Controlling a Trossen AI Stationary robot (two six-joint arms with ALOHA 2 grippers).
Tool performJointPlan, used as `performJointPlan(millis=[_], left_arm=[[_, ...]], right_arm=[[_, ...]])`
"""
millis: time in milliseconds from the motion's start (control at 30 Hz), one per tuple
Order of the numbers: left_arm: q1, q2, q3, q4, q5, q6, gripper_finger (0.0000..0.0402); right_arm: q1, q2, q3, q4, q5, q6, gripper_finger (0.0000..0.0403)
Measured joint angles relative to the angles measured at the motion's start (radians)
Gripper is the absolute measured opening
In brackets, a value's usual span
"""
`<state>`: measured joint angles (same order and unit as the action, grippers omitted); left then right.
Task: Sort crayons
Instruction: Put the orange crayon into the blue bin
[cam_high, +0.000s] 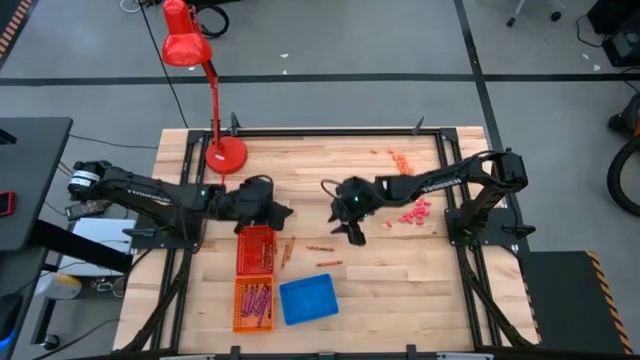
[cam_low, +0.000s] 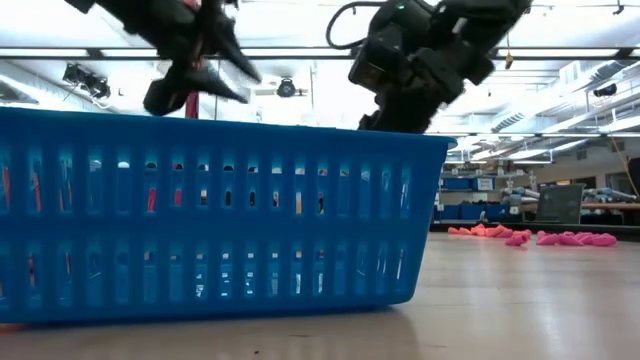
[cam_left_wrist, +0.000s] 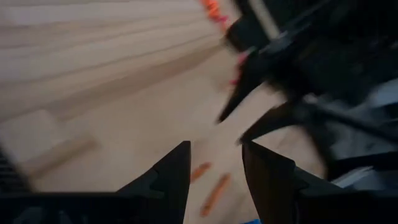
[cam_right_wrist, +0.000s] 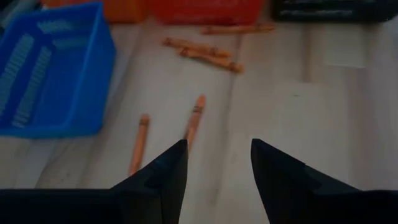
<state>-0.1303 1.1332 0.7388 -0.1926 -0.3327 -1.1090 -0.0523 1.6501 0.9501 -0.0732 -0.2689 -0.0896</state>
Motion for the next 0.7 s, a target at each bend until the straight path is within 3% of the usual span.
performJointPlan(millis=[133, 367, 700], left_arm=[[-0.061, 0.0, 0.001, 0.08, -0.072, -0.088, 0.0155], [-0.076, 0.0, 0.001, 0.12, -0.08, -0.163, 0.0155], [-0.063, -0.001, 0.0, 0.111, -0.122, -0.154, 0.0155]], right_arm=[[0.057, 0.0, -0.083, 0.161, 0.049, 0.005, 0.0194], [0.116, 0.0, -0.222, 0.493, 0.119, -0.005, 0.0205], [0.126, 0.166, -0.215, 0.577, 0.121, -0.025, 0.0205]])
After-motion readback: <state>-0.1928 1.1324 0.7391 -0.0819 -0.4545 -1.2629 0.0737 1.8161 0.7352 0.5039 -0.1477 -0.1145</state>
